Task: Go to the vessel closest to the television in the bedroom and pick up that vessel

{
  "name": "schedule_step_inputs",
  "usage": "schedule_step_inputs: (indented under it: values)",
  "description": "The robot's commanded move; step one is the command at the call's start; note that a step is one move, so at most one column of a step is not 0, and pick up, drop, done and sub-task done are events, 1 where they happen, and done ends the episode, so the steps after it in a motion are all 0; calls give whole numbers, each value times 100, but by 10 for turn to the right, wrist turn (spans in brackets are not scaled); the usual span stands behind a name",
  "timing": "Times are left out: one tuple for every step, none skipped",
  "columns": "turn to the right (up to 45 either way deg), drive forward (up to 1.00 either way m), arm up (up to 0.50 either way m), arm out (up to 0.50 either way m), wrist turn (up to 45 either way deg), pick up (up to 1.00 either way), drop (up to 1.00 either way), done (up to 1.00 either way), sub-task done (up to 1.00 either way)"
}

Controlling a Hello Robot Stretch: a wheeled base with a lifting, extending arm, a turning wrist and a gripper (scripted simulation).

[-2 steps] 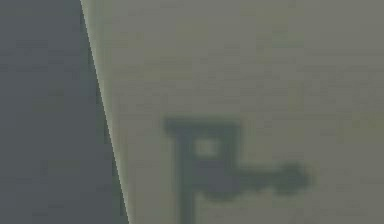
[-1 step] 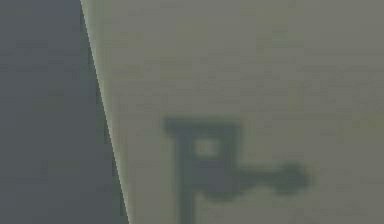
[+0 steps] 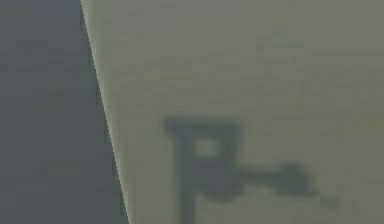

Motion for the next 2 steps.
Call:
schedule_step_inputs:
  values:
    - [0, 0, 0, 0, 360, 0, 0, 0, 0]
    - [0, 0, -30, 0, 0, 0, 0, 0, 0]
